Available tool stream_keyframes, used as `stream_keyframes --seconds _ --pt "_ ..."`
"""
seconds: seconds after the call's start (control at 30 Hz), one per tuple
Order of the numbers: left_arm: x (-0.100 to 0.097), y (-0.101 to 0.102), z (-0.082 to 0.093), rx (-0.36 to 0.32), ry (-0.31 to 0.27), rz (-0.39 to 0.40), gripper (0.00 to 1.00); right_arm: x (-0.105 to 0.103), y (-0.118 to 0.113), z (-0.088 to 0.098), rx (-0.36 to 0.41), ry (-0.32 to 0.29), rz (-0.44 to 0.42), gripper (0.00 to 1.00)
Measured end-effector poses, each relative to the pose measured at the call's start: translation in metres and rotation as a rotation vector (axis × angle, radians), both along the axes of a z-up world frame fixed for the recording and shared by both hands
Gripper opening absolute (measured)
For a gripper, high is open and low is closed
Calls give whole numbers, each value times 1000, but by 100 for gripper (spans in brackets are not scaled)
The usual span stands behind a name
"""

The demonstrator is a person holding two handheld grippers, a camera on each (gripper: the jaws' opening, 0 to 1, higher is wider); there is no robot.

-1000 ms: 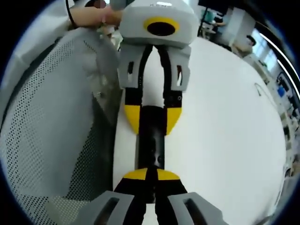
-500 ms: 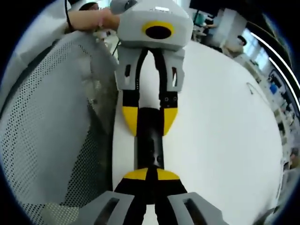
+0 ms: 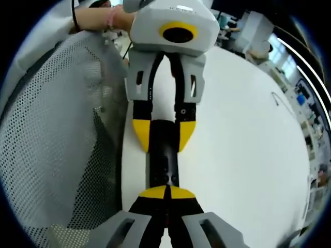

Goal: Press the specified remote control buttons in sequence, fully releasing each button before pressing the next.

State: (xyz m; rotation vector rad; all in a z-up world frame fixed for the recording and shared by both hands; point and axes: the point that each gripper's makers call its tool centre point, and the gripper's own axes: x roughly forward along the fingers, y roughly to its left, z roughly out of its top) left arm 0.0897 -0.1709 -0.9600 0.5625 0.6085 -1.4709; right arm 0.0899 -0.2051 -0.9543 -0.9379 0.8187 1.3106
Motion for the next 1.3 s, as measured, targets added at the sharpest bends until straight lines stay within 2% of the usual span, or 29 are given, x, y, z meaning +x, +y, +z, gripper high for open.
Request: stream_keyframes --seconds 0.17,0.27,0.4,0.57,0.87,1.03,1.1,1.3 --pt "0 0 0 2 0 -1 24 2 -1 0 6 28 -54 0" --pt "0 0 0 2 0 0 24 2 -2 1 55 67 -96 0" --pt "0 -1 0 2 2 4 24 1 -5 2 69 79 -87 0" --pt "0 0 -1 1 4 3 24 -1 -10 0 21 48 -38 0" --pt "0 0 -1 2 2 2 24 -1 -11 -2 16 78 -76 0" --pt "0 0 0 0 5 1 24 -1 -13 -1 45 70 -85 0" --pt "0 0 0 0 5 2 24 0 -12 0 69 99 -113 0" --pt "0 0 -1 -3 8 2 24 -2 -14 1 57 99 -81 0"
